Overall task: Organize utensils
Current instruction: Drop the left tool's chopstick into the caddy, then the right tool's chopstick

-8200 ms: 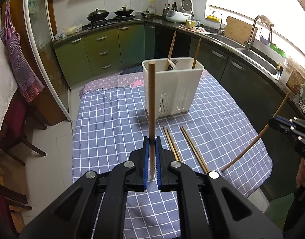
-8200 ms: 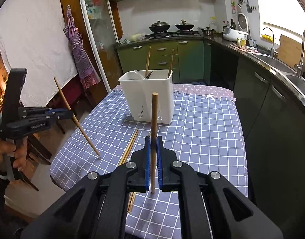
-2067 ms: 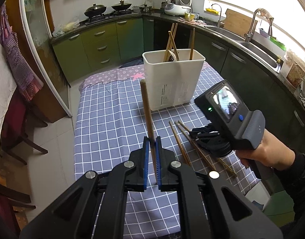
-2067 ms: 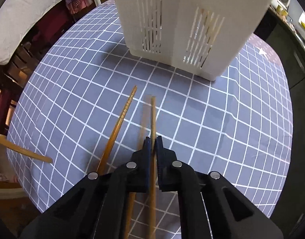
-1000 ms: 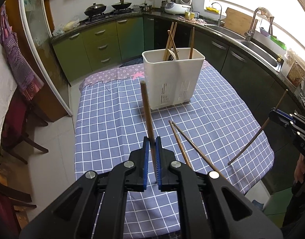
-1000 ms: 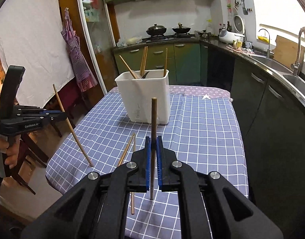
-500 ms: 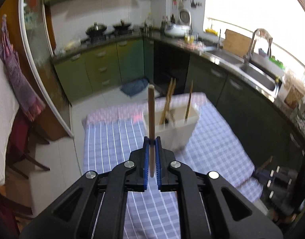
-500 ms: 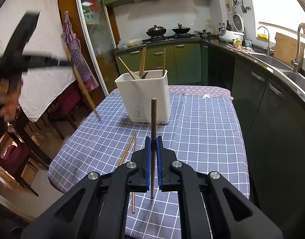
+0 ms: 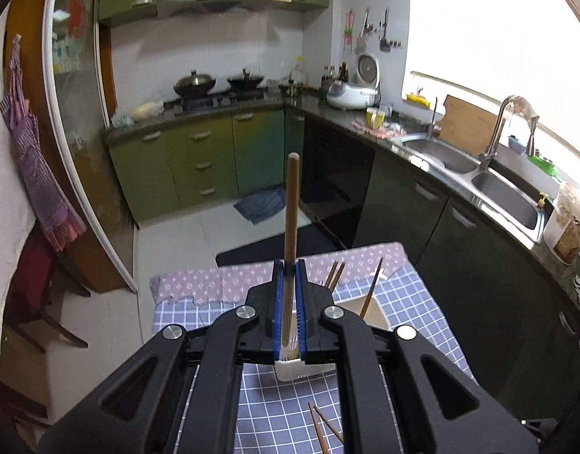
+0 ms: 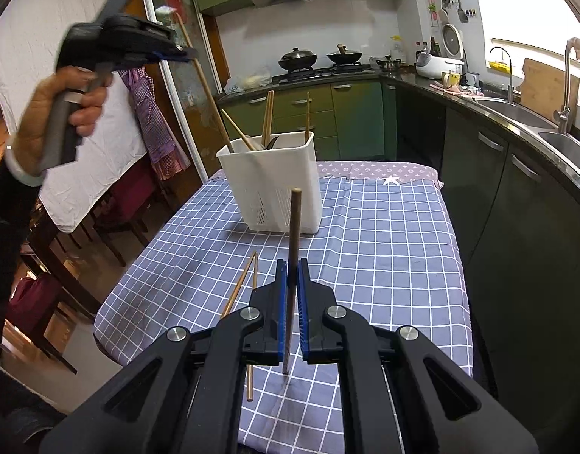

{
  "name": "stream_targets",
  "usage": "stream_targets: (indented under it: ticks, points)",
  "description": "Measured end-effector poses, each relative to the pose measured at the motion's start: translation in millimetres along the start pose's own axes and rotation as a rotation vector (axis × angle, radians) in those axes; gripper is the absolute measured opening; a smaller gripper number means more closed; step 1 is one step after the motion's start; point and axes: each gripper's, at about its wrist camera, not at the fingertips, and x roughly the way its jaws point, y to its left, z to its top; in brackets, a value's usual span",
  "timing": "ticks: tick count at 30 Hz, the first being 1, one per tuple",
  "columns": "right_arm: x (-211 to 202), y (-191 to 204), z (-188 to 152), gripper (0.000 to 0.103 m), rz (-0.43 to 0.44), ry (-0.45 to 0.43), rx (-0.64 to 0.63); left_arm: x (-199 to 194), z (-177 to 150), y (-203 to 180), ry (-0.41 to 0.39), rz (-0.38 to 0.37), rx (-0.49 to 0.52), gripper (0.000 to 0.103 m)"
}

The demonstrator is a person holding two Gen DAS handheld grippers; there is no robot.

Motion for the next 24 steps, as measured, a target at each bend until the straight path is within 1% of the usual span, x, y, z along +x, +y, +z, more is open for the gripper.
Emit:
stream_targets:
  ticks: [2, 5, 8, 10, 11, 12, 13, 14, 15, 20, 24]
  points:
    - [1.0, 0.1, 2.1, 0.006, 0.003, 0.005, -0.002, 17.6, -5.9, -0.3, 0.044, 0.001, -0.002, 0.006]
    - [1.5, 1.2, 10.8, 0.006, -0.001, 0.003, -0.012, 45.1, -24.0, -0.1, 0.130, -0.004, -0.003, 0.006]
    - [1.5, 1.7, 22.2, 0.006, -0.004, -0.007, -0.021, 61.9, -40.4, -0.4, 0.183, -0.006, 0.006, 0.006]
    - [2.0, 2.4, 33.8, 0.006, 0.003, -0.012, -0.023, 66.5, -49.3, 1.0, 0.203, -0.009, 0.009, 0.007]
    - [2.9, 3.0, 43.8, 0.006, 0.002, -0.018, -0.026, 66.3, -53.1, 2.6, 0.206, -0.017, 0.004, 0.010]
    - [2.8, 3.6, 51.4, 0.006, 0.003, -0.024, -0.026, 64.0, -56.0, 5.1, 0.203, -0.025, -0.002, 0.019]
    - [2.2, 4.9, 59.8, 0.006, 0.002, -0.032, -0.028, 59.6, -56.9, 8.1, 0.195, -0.032, -0.012, 0.025]
    - [0.5, 6.9, 71.0, 0.006, 0.000, -0.048, -0.030, 54.3, -57.2, 10.5, 0.182, -0.035, -0.019, 0.037]
    - [-1.9, 8.8, 81.4, 0.006, 0.000, -0.066, -0.031, 46.5, -57.9, 13.5, 0.163, -0.040, -0.025, 0.039]
    - [-15.4, 17.0, 138.9, 0.006, 0.005, -0.194, -0.019, -3.9, -66.1, 28.3, 0.080, -0.061, -0.037, 0.039]
    - [-12.6, 21.7, 184.6, 0.006, 0.007, -0.266, 0.009, -29.3, -86.5, 41.8, 0.084, -0.067, -0.037, 0.040]
